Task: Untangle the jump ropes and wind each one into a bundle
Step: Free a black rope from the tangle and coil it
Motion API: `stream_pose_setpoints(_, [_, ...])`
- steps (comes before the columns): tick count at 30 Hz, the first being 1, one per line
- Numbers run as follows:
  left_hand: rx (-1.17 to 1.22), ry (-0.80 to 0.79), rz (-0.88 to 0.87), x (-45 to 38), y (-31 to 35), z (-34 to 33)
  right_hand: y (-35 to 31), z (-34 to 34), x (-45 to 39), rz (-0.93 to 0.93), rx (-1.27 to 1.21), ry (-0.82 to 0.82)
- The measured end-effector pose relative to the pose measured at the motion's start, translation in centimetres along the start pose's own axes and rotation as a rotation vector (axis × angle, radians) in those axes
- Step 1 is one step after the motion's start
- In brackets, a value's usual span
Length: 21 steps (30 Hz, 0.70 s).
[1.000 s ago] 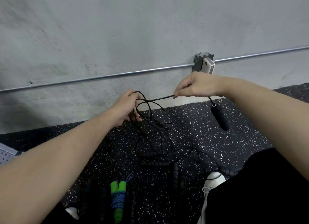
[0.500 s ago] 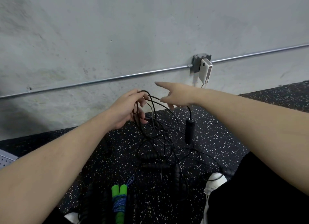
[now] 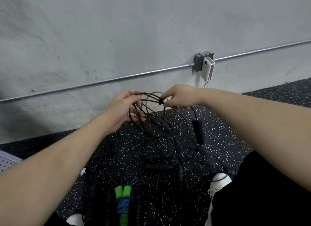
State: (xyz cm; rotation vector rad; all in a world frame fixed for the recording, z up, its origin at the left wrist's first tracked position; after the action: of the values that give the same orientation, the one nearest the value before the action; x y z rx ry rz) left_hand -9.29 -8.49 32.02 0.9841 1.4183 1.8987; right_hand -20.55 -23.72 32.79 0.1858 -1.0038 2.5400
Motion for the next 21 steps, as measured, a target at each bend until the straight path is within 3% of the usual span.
stream_pose_setpoints(5, [-0.061,-0.035,0.175,-0.4,-2.0,0.8,0.9,1.5,0.0,-0.021,-0.027,0.091])
stream_pose_setpoints(9, [0.089,0.138,0.223,-1.2,-2.8,2.7,2.3,2.8,0.4,-0.066,-0.073,0.158])
stream_pose_setpoints(15, [-0.426,-0.035,0.351,-0.7,-4.2,3.4,2.7,4.3,1.3,-0.04,-0.092,0.256])
stream_pose_setpoints(18, [-0.533,-0.11,0.47,0.2,-5.3,2.9,2.0,4.2,1.6,0.003,-0.053,0.248])
stream_pose_setpoints(21, [-0.738,-0.114,0.336,-0.6,-4.4,2.4,1.4,4.1,1.7,0.043,-0.062,0.259])
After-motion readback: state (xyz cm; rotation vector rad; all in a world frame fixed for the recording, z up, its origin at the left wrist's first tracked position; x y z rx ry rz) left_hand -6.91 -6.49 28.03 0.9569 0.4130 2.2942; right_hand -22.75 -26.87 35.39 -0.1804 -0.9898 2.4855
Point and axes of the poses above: each hand's wrist, its own x-axis away from the middle knuckle, its own z-axis out of the back of the hand, y = z × x, the point moved 7 cm from there along -x, towards the middle knuckle, and after that the axes turned 5 degrees about -x, right-handed, at the moved point
